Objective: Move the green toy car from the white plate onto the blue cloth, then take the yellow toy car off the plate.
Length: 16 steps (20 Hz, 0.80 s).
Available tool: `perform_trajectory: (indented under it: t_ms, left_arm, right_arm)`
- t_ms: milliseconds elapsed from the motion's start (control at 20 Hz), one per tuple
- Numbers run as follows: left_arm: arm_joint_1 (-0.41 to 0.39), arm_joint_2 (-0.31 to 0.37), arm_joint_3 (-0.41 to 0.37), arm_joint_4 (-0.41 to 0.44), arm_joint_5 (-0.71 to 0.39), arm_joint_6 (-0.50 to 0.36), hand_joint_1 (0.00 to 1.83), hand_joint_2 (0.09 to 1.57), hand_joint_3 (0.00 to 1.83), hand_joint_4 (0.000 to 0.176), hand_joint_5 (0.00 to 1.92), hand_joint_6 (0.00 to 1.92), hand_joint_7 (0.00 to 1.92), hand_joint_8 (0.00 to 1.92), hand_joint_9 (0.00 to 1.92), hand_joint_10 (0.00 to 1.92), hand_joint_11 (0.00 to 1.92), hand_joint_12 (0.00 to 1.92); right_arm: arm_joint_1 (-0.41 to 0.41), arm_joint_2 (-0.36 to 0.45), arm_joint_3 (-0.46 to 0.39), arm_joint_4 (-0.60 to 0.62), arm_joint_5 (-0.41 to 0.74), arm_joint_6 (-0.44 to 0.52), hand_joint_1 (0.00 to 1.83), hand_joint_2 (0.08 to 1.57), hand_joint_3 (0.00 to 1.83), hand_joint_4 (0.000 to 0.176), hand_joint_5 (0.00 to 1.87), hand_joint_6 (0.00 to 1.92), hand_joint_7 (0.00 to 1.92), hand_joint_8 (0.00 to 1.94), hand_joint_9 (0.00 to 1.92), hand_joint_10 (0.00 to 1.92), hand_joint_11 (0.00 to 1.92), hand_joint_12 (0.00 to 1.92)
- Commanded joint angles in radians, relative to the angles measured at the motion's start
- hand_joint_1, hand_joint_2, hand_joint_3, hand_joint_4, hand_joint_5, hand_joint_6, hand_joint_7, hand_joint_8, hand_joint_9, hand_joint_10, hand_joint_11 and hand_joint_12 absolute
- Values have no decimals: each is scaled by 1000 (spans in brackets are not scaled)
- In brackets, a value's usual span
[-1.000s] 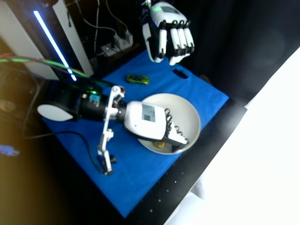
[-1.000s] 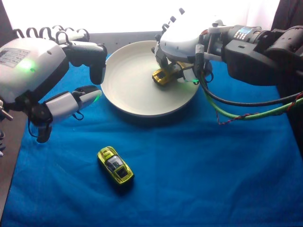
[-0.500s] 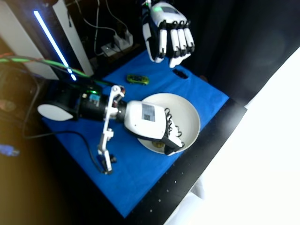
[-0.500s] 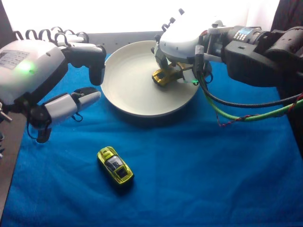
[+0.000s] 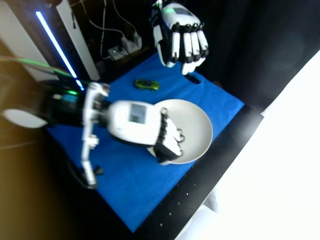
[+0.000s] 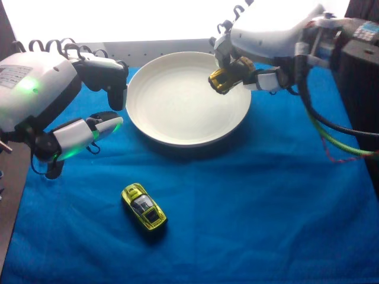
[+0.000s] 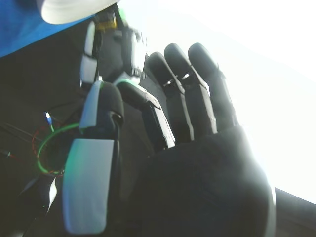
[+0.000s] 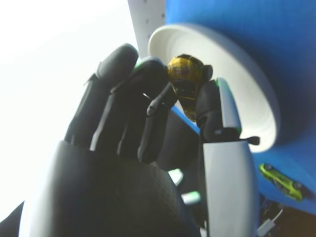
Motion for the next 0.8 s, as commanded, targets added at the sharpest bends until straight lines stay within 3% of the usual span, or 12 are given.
perform_trajectory:
  t_ms: [0, 150, 200, 250, 300, 400, 450, 500, 550, 650, 700, 750]
  left_arm:
    - [-7, 8, -5, 17, -121, -5, 884, 1242, 0, 176, 717, 1371, 642, 651, 540, 939, 311, 1551]
    - [-2, 13, -8, 12, -124, -5, 881, 1245, 0, 176, 712, 1378, 665, 550, 545, 888, 280, 1564]
    - [1, 16, -10, 10, -127, -5, 889, 1239, 0, 176, 722, 1364, 657, 578, 526, 962, 281, 1619]
    - [6, 20, -12, 8, -132, -5, 891, 1237, 0, 176, 725, 1359, 614, 696, 490, 1081, 278, 1696]
    - [10, 22, -14, 5, -134, -5, 888, 1241, 0, 176, 718, 1371, 522, 906, 418, 1331, 288, 1835]
    - [13, 23, -14, 3, -135, -5, 862, 1262, 1, 176, 680, 1425, 475, 958, 360, 1285, 179, 1783]
    - [14, 25, -15, 3, -136, -5, 872, 1256, 1, 176, 691, 1410, 482, 1062, 382, 1378, 221, 1840]
    - [15, 28, -16, 3, -138, -5, 872, 1258, 1, 176, 689, 1415, 482, 1024, 371, 1320, 186, 1827]
    - [17, 30, -18, 2, -140, -5, 852, 1273, 0, 176, 665, 1446, 490, 877, 352, 1155, 103, 1722]
    - [20, 31, -18, 1, -142, -4, 842, 1281, 0, 176, 652, 1465, 570, 655, 414, 920, 79, 1607]
    - [21, 31, -18, 1, -142, -4, 834, 1287, 0, 176, 643, 1477, 608, 573, 439, 852, 84, 1585]
    - [23, 31, -18, 1, -143, -4, 844, 1278, 1, 176, 656, 1457, 636, 524, 452, 874, 143, 1589]
  right_arm:
    - [17, 21, -20, -11, 156, -9, 1364, 1176, 0, 0, 804, 1102, 857, 1189, 816, 1475, 697, 1689]
    - [16, 112, -106, -36, 212, -9, 1371, 1167, 0, 0, 823, 1011, 898, 1158, 816, 1493, 730, 1729]
    - [9, 135, -133, -46, 231, -9, 1292, 1131, 0, 0, 903, 942, 1011, 1135, 927, 1344, 801, 1703]
    - [-1, 155, -156, -53, 251, -9, 1278, 1125, 0, 0, 913, 913, 1026, 1166, 983, 1355, 845, 1731]
    - [-14, 176, -181, -60, 271, -9, 1348, 1163, 8, 0, 797, 1070, 910, 1203, 851, 1460, 760, 1738]
    - [-53, 224, -235, -73, 314, -9, 1364, 1187, 4, 0, 738, 1159, 855, 1279, 810, 1490, 744, 1740]
    - [-66, 237, -251, -75, 324, -9, 1274, 1161, 0, 0, 829, 1093, 961, 1232, 942, 1484, 852, 1763]
    - [-89, 257, -275, -77, 342, -9, 1274, 1137, 0, 0, 912, 947, 1009, 1213, 1028, 1473, 934, 1766]
    - [-107, 273, -296, -78, 355, -9, 1292, 1094, 0, 0, 1026, 753, 1119, 1035, 1110, 1305, 973, 1657]
    - [-143, 295, -325, -81, 371, -9, 1307, 1038, 0, 0, 1126, 585, 1253, 772, 1223, 1047, 1054, 1500]
    - [-163, 305, -342, -82, 374, -9, 1304, 1034, 0, 0, 1112, 598, 1254, 775, 1263, 1013, 1111, 1475]
    - [-183, 315, -358, -84, 375, -9, 1297, 1047, 0, 0, 1116, 571, 1171, 950, 1239, 1166, 1117, 1612]
